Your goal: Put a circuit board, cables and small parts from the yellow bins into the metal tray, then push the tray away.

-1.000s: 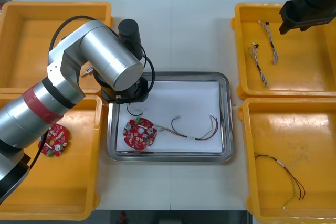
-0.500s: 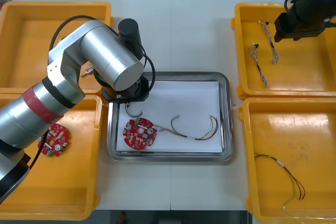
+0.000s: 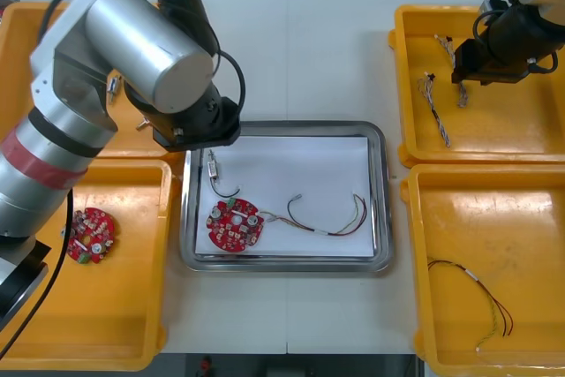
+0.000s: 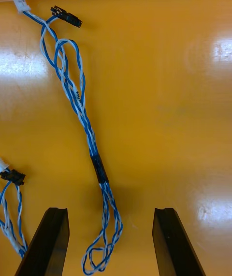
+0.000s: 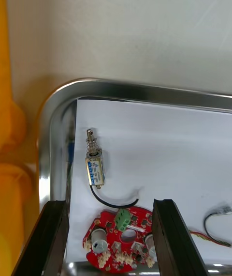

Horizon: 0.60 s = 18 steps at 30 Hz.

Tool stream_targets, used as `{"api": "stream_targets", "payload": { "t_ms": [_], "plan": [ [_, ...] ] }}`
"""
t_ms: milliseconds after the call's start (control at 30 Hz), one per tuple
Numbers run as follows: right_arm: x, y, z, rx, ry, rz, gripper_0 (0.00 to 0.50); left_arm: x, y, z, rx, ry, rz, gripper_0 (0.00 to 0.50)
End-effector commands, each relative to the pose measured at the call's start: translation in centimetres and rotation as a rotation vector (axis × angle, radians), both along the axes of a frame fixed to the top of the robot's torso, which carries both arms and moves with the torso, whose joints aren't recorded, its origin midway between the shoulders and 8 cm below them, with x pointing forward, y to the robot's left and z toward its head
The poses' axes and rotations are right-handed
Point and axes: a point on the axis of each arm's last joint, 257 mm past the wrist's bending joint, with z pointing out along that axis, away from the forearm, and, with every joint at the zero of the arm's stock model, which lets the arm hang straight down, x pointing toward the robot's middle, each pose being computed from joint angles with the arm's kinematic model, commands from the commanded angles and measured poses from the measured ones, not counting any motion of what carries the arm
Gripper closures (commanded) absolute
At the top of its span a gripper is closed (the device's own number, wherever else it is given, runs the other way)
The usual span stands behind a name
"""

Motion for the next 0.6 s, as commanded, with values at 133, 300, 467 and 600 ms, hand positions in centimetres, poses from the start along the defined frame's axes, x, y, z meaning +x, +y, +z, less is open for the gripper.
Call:
{"api": "stream_targets", "payload": {
  "t_ms": [133, 300, 467, 600],
  "plan": [
    [2.7, 2.8, 2.8, 0.031, -0.096, 0.016, 0.000, 0.9, 4.4, 7.3, 0.025, -0.082, -0.114, 0.000],
    [2.3, 2.6, 1.7, 0.034, -0.084, 0.008, 0.000, 1.5, 8.0, 9.7, 0.042, -0.113, -0.132, 0.000],
    [1.9, 2.1, 0.1, 0.041, -0.074, -0.002, 0.000, 2.2, 11.1, 10.6, 0.086, -0.120, -0.155, 0.000],
    [1.5, 1.6, -1.0, 0.042, -0.061, -0.012, 0.000, 3.4, 13.5, 11.0, 0.118, -0.136, -0.173, 0.000]
  ]
}}
